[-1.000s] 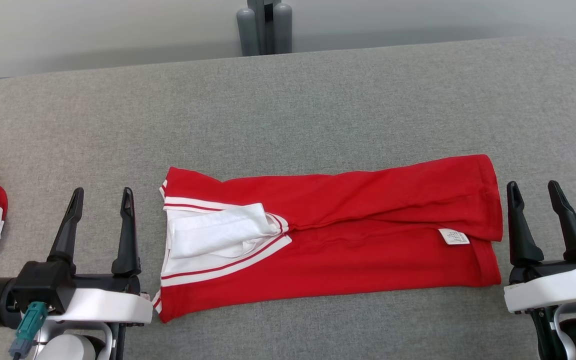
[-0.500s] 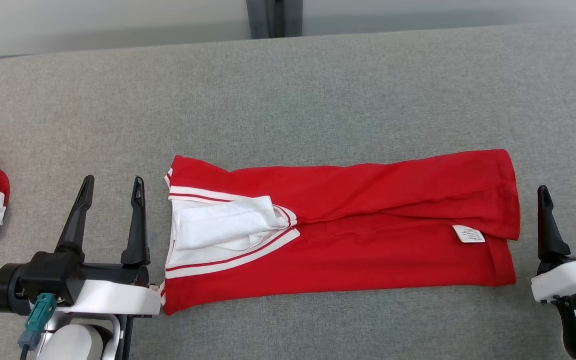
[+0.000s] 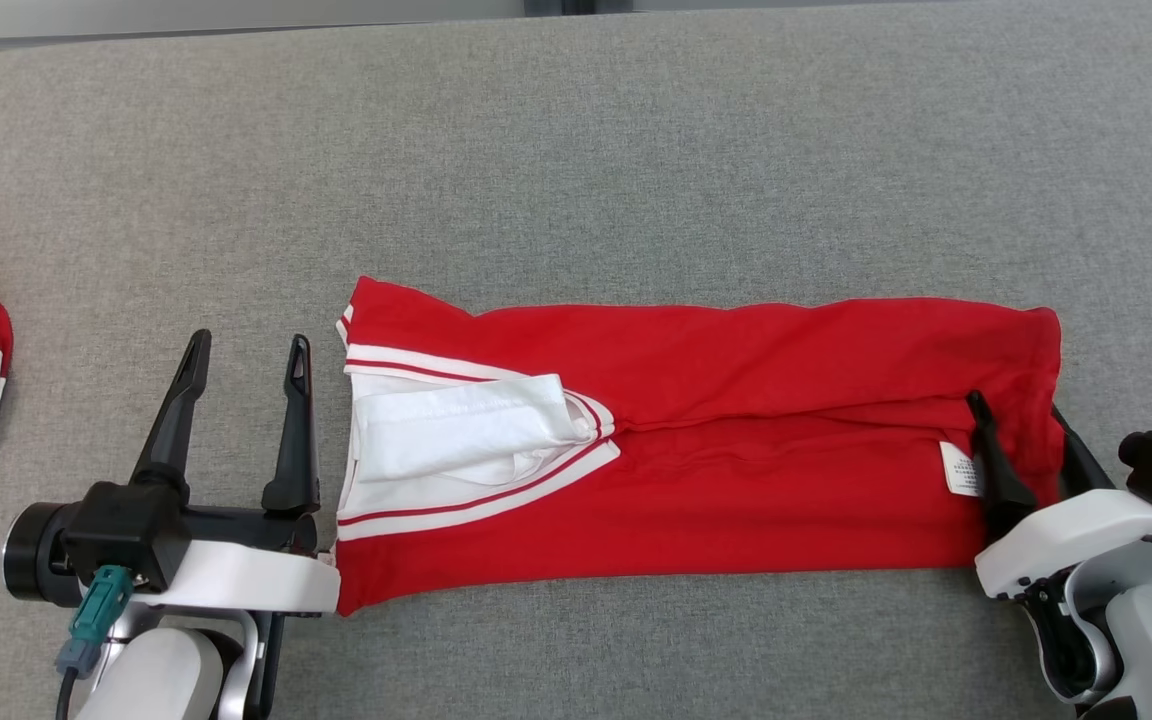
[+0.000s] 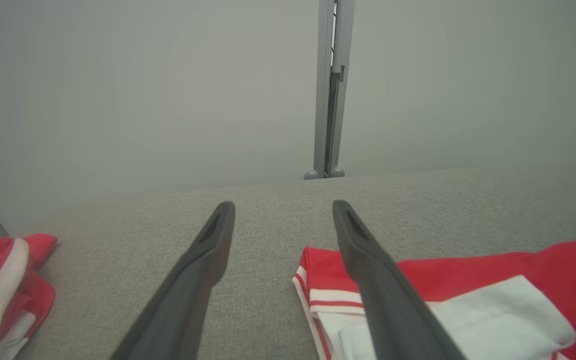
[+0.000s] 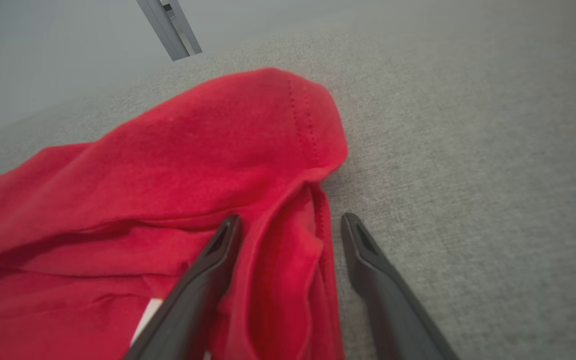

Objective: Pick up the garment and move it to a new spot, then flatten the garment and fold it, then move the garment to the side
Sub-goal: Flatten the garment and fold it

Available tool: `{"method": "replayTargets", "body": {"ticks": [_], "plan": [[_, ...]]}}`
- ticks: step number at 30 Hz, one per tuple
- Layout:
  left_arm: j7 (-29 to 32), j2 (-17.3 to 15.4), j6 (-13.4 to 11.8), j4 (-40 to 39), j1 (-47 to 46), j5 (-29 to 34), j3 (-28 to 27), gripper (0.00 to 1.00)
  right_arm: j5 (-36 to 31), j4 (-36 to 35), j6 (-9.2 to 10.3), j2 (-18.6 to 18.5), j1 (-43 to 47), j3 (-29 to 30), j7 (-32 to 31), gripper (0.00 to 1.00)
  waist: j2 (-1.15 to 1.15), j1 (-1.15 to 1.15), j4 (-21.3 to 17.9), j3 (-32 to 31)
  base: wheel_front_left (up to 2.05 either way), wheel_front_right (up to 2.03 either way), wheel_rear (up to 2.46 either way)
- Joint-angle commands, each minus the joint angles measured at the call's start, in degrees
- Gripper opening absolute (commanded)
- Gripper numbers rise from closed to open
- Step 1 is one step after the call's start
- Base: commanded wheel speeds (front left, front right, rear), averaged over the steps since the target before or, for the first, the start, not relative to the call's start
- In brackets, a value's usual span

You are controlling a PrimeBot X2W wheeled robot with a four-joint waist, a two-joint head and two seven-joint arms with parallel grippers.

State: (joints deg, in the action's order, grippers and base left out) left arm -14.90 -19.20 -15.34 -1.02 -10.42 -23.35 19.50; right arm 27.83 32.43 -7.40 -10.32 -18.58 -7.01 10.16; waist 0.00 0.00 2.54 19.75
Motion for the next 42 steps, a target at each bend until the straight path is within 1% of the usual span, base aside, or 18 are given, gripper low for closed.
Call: {"method": "replayTargets", "body": {"ticks": [1, 2, 3, 4, 5, 8, 12, 15, 21, 23, 25, 29, 33, 36, 38, 40, 42], "plan": [[-0.16, -0.25, 0.16, 0.18, -0.92, 0.16, -0.23, 1.0, 0.47, 1.66, -0.17, 0.99, 1.32, -1.63, -2.03, 1.0, 0.0, 0.0, 0.0, 0.05, 0.0, 0.0, 0.0], [-0.16, -0.08, 0.26, 0.33, -0.98, 0.05, -0.28, 1.0, 1.85, 1.68, -0.2, 1.03, 2.32, -3.89, -3.6, 0.52, 0.0, 0.0, -0.1, 0.14, 0.0, 0.0, 0.0], [-0.17, -0.02, 0.38, 0.41, -1.0, -0.04, -0.34, 1.0, 2.25, 1.28, -0.3, 1.0, 2.76, -4.78, -3.89, 0.41, 0.0, 0.0, -0.18, 0.16, 0.0, 0.0, 0.0], [-0.17, 0.0, 0.43, 0.48, -1.06, -0.04, -0.44, 1.0, 2.73, 0.86, -0.3, 0.9, 3.15, -5.49, -4.1, 0.13, 0.0, 0.0, -0.31, 0.16, 0.0, 0.0, 0.0], [-0.17, -0.02, 0.45, 0.52, -1.14, 0.01, -0.54, 1.0, 3.04, 0.62, -0.3, 0.76, 3.42, -6.09, -4.35, 0.0, 0.0, 0.0, -0.5, 0.24, 0.0, 0.0, 0.0], [-0.17, 0.04, 0.62, 0.61, -1.34, 0.1, -0.7, 1.0, 3.47, -0.28, -0.14, 0.02, 3.74, -6.25, -4.56, 0.0, 0.0, 0.0, -1.18, 0.3, 0.0, 0.0, 0.0], [-0.17, 0.0, 0.69, 0.57, -1.66, 0.15, -0.87, 1.0, 3.74, -1.58, -0.08, -0.99, 2.95, -5.01, -4.65, 0.0, 0.0, 0.0, -1.96, 0.45, 0.0, 0.0, 0.0], [-0.17, -0.13, 0.86, 0.39, -1.95, 0.24, -1.04, 1.0, 3.99, -3.01, 0.09, -3.4, 2.01, -2.27, -5.2, 0.0, 0.0, 0.0, -2.67, 0.55, 0.0, 0.0, 0.0], [-0.17, 0.11, 1.18, 0.29, -2.05, 0.28, -1.12, 1.0, 3.86, -4.38, -0.05, -8.03, 1.5, 6.1, -5.98, 0.0, 0.0, 0.0, -3.55, 0.59, 0.0, 0.0, 0.0], [-0.17, 0.25, 1.35, 0.44, -2.01, 0.33, -1.11, 1.0, 3.37, -4.33, -0.08, -9.02, 1.93, 8.6, -6.34, 0.0, 0.0, 0.0, -3.71, 0.44, 0.0, 0.0, 0.0], [-0.17, 0.26, 1.51, 0.56, -1.83, 0.33, -1.19, 1.0, 2.67, -5.01, -0.09, -9.21, 1.91, 9.93, -6.69, 0.0, 0.0, 0.0, -3.97, 0.27, 0.0, 0.0, 0.0], [-0.17, 0.21, 1.71, 0.79, -1.48, 0.43, -1.28, 1.0, 1.02, -9.45, -0.1, -7.77, 1.3, 9.25, -7.56, 0.0, 0.0, 0.0, -4.41, -0.21, 0.0, 0.0, 0.0], [-0.17, 0.12, 1.76, 1.06, -1.33, 0.52, -1.16, 1.0, -0.03, -18.58, -0.1, -4.5, 2.02, 6.44, -9.3, 0.0, 0.0, 0.0, -4.61, -0.84, 0.0, 0.0, 0.0], [-0.17, 0.17, 1.78, 1.27, -1.26, 0.51, -1.07, 1.0, -0.73, -26.12, -0.1, -1.77, 3.22, 2.49, -11.4, 0.0, 0.0, 0.0, -4.51, -1.24, 0.0, 0.0, 0.0], [-0.17, 0.29, 1.88, 1.42, -1.42, 0.51, -0.83, 1.0, -0.66, -30.08, -0.11, 0.36, 3.65, -1.26, -12.91, 0.0, 0.0, 0.0, -4.26, -1.39, 0.0, 0.0, 0.0], [-0.17, 0.49, 2.01, 1.63, -1.73, 0.48, -0.57, 1.0, -0.96, -32.44, -0.11, 2.23, 3.83, -5.41, -14.19, 0.0, 0.0, 0.0, -3.86, -1.49, 0.0, 0.0, 0.0], [-0.17, 0.7, 2.08, 1.79, -2.1, 0.47, -0.34, 1.0, -0.37, -33.03, -0.11, 3.95, 3.39, -8.94, -14.35, 0.0, 0.0, 0.0, -3.43, -1.42, 0.0, 0.0, 0.0]]}}
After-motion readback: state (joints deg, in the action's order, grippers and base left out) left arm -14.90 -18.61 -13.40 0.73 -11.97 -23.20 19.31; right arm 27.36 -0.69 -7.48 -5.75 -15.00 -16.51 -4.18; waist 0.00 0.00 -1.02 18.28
